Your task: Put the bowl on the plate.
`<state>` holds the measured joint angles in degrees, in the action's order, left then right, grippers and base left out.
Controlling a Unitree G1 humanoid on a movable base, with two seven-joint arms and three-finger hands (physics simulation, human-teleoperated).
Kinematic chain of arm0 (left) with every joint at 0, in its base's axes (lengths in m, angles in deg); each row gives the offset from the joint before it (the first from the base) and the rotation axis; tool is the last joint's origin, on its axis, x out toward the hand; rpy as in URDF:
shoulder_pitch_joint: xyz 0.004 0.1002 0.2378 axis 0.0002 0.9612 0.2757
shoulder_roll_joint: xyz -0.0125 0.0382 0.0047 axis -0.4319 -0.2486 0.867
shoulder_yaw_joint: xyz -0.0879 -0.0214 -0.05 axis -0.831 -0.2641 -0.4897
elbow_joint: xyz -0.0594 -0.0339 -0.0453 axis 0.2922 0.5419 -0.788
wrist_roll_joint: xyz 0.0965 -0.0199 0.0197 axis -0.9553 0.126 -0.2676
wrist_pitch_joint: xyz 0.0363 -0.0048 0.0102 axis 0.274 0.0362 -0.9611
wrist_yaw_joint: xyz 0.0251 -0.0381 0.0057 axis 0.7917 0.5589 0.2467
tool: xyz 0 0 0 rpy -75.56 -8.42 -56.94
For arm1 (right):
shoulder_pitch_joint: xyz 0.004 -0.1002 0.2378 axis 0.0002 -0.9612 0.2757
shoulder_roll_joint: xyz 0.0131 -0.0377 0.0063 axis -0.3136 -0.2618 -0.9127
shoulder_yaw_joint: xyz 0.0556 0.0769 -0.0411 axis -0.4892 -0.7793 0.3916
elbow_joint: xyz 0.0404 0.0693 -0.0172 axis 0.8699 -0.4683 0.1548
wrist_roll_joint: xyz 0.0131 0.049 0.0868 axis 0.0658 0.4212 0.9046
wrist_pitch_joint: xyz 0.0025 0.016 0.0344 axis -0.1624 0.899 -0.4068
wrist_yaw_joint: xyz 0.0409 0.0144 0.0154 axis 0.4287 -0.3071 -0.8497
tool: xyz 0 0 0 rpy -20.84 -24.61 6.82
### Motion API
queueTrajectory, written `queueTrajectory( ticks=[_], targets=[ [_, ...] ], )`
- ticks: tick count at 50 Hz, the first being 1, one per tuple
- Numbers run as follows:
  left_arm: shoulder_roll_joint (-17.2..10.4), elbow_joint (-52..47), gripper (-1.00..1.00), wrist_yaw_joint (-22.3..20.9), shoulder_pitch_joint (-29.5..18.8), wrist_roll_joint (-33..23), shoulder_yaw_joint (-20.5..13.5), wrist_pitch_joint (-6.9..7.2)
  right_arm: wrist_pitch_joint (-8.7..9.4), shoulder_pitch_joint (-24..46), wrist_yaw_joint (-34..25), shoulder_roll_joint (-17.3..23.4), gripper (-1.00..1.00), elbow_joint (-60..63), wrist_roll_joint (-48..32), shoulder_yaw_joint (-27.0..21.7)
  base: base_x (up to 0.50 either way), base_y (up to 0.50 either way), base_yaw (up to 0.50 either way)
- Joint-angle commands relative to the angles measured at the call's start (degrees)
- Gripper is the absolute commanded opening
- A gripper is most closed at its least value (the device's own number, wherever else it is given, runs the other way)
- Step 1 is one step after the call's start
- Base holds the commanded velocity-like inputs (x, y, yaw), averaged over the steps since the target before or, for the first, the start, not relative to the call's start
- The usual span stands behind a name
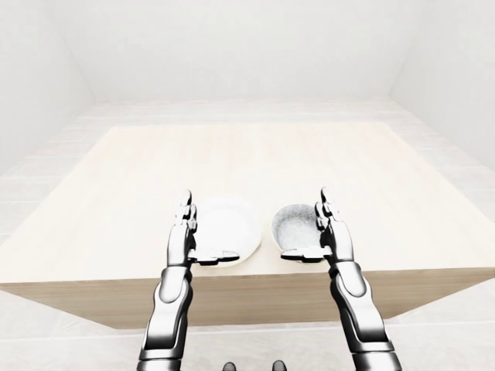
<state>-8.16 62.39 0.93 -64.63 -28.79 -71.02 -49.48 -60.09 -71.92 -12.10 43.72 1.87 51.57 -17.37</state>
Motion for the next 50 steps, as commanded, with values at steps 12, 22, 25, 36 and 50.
queueTrajectory(
  ticks=[12,22,25,36,50],
  targets=[
    [-1.0,0.7,1.0,-1.4,-0.4,0.0,-3.2,0.32,4.03,-0.7,-3.7,1.2,1.0,5.2,1.3,-2.1,0.0,0.0,0.0],
    [-2.2,-0.8,1.0,-2.0,-3.0,1.7,-6.2,3.69,4.66,-1.0,-4.1,0.9,1.0,8.7,0.5,-2.0,0.0,0.14,0.0],
    [-2.2,-0.4,1.0,-2.1,-3.1,1.8,-6.3,3.43,4.66,-0.9,-4.1,0.8,1.0,8.8,0.5,-2.1,0.0,0.46,0.0],
    [-2.4,2.1,1.0,-2.1,-4.0,1.8,-6.6,2.12,4.66,-0.8,-3.9,0.6,1.0,9.2,0.1,-2.1,0.0,0.19,0.0],
    [-2.5,1.8,1.0,-2.0,-4.1,1.9,-6.5,2.72,4.66,-1.8,-3.8,0.6,1.0,12.0,0.2,-2.4,0.0,0.19,0.0]
  ],
)
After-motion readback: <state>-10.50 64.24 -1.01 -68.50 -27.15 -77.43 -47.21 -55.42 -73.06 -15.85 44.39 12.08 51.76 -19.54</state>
